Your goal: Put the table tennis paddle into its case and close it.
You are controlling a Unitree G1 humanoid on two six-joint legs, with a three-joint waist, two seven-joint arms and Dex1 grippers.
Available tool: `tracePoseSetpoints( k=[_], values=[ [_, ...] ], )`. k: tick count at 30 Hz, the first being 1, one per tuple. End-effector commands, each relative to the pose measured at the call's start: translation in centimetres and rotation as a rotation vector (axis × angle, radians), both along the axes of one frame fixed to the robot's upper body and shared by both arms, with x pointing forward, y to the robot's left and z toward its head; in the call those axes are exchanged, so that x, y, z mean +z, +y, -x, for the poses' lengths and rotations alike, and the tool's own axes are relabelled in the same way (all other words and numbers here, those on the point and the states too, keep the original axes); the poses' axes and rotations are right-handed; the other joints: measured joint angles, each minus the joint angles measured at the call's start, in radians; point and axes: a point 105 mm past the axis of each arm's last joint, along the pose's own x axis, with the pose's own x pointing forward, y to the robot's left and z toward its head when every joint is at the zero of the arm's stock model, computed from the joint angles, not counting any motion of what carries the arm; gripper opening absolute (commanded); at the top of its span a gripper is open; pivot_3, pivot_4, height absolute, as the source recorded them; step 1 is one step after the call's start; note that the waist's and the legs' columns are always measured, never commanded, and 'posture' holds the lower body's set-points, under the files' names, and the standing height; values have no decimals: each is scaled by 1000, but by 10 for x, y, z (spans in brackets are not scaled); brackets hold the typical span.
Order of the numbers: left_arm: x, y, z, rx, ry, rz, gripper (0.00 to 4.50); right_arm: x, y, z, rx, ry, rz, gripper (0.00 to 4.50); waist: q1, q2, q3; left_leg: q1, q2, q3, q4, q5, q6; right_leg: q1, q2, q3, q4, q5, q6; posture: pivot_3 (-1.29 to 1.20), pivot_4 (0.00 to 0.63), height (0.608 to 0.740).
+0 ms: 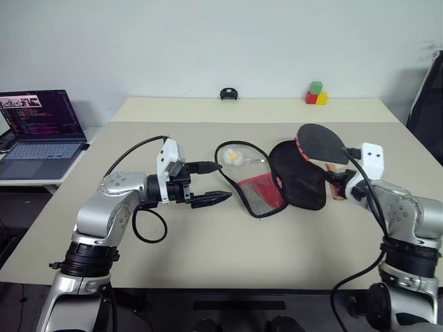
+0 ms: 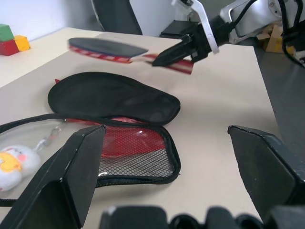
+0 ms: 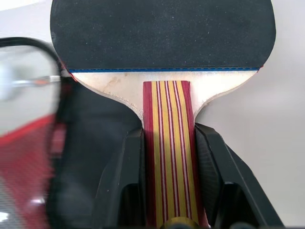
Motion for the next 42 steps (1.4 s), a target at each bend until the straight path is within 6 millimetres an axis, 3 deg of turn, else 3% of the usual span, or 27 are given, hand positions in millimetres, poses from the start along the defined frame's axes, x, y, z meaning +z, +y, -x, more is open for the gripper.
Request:
tracePoseSetpoints(
  k=[1,8,14,26,35,42],
  values=[
    [12,-1,6,-10,-44,20,4500,22,6,-5,-14,-87,9,1061,2,0,0,-1,0,0,0,0,0,-1,0,0,0,0,0,0,150,740],
    [10,-2,8,-7,-42,23,4500,3,41,-17,22,-51,-10,1061,-5,0,0,-3,0,1,0,0,0,-5,0,1,1,0,0,0,150,740],
    [10,-2,8,-6,-45,21,4500,-12,54,-26,39,-28,-2,1061,-5,0,0,-5,0,3,-1,0,0,-9,0,2,2,0,0,0,150,740],
    [9,3,10,7,-46,13,4500,-32,41,-34,4,-12,95,1061,-6,0,0,-5,0,3,-1,0,0,-10,1,2,2,0,0,0,150,740],
    [7,3,10,8,-43,15,4500,-41,44,-31,5,17,115,1061,-5,0,0,-5,0,3,-1,0,0,-10,1,2,2,0,0,0,150,740],
    [6,3,10,8,-40,16,4500,-39,37,-33,-54,-2,136,1061,-4,0,0,-5,0,3,-1,0,-1,-10,1,2,2,0,0,0,150,740]
  ],
)
